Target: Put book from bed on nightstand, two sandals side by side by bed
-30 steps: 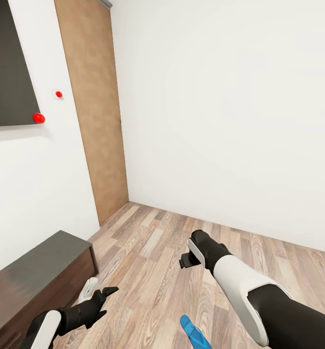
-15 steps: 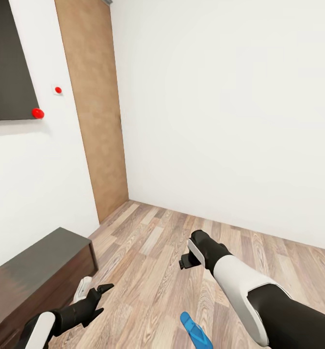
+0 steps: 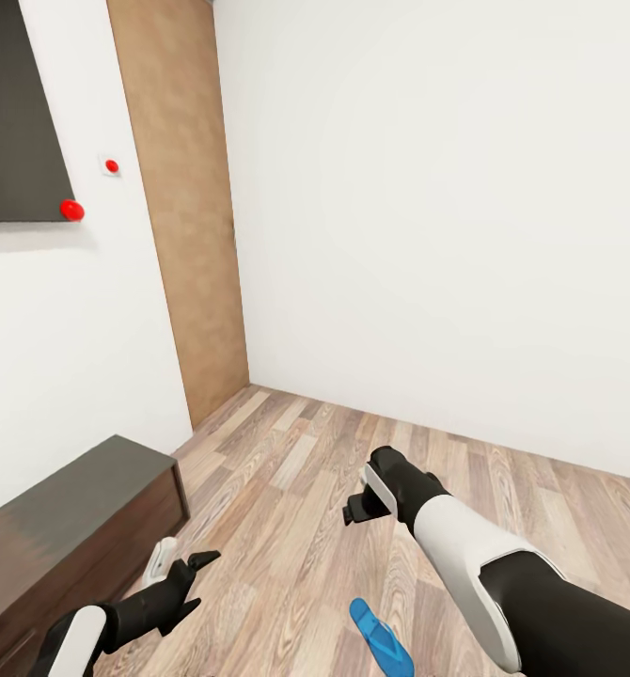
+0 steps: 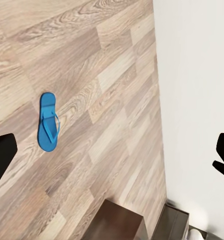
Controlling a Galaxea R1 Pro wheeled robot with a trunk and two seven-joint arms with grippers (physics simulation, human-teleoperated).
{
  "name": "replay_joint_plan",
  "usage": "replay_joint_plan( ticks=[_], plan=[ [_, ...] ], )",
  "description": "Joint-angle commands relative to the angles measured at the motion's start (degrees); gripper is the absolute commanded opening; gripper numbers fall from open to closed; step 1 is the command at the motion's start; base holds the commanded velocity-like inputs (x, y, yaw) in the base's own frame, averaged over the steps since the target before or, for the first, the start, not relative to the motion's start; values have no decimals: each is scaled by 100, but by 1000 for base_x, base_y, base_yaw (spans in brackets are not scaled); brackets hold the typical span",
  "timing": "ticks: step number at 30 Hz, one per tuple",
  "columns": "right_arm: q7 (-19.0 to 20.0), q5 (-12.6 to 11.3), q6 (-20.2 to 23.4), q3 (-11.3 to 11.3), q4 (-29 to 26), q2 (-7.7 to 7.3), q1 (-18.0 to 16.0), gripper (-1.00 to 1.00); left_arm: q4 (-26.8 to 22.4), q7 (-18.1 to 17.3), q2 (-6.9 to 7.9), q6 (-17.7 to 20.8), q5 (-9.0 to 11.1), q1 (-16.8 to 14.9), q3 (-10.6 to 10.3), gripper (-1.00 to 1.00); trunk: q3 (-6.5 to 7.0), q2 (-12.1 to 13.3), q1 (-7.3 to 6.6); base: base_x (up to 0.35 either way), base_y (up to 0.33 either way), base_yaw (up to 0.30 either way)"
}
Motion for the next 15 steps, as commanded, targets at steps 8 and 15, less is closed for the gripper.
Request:
replay_joint_plan(
  ticks=[8,15],
  plan=[
    [12,-22,-28,27,2,0,-5,100,-16,-51,-2,69,-34,-4,10,100,-150,-325,176,0,0,0],
    [13,-7,-56,33,6,0,-5,100,-34,-54,-8,182,-30,-4,1,100,-276,-606,329,0,0,0]
  ],
)
